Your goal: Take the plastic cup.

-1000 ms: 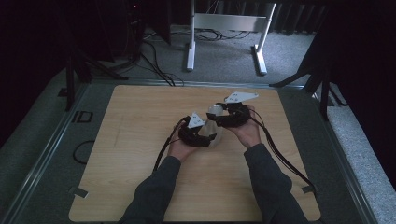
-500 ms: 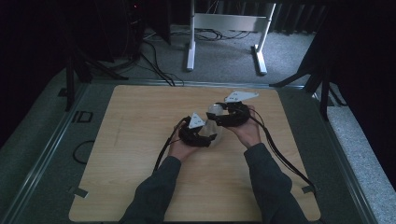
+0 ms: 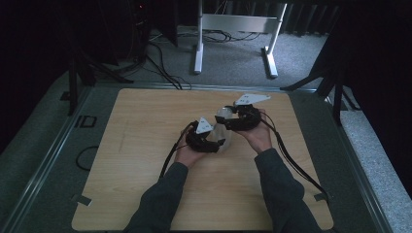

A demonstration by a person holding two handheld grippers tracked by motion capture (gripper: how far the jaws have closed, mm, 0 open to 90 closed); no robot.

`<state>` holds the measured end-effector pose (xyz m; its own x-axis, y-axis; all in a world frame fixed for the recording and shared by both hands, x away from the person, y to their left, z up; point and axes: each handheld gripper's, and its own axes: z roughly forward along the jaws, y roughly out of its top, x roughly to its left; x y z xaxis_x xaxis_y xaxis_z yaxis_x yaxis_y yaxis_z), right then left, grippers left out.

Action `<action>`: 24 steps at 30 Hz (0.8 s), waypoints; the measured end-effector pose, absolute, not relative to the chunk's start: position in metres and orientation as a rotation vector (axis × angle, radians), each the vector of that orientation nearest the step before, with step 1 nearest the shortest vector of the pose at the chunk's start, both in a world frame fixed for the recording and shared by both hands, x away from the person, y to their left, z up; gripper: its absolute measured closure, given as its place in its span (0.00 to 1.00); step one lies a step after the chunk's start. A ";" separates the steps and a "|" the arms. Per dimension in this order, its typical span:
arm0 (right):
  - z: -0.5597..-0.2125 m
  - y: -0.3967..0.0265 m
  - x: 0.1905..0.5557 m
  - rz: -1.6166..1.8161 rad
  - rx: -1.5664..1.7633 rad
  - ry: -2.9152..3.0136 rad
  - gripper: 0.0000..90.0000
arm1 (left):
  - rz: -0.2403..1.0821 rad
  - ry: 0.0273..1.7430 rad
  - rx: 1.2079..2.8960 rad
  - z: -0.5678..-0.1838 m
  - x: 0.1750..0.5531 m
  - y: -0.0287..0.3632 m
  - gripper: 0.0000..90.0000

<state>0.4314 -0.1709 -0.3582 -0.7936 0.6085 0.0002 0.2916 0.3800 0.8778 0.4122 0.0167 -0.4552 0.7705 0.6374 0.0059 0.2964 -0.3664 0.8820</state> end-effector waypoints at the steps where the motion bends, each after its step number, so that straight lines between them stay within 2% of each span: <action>1: -0.358 -0.171 0.431 1.381 0.791 2.322 0.43 | 0.433 0.704 1.966 -0.455 0.412 0.016 0.28; 9: -0.358 -0.171 0.432 1.384 0.802 2.328 0.43 | 0.442 0.707 1.941 -0.455 0.413 0.015 0.26; 24: -0.358 -0.172 0.432 1.395 0.810 2.328 0.43 | 0.454 0.711 1.951 -0.454 0.412 0.014 0.27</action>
<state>0.4316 -0.1715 -0.3577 -0.7928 0.6090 0.0246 0.3088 0.3665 0.8777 0.4120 0.0143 -0.4540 0.7596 0.6503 0.0149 0.2874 -0.3561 0.8892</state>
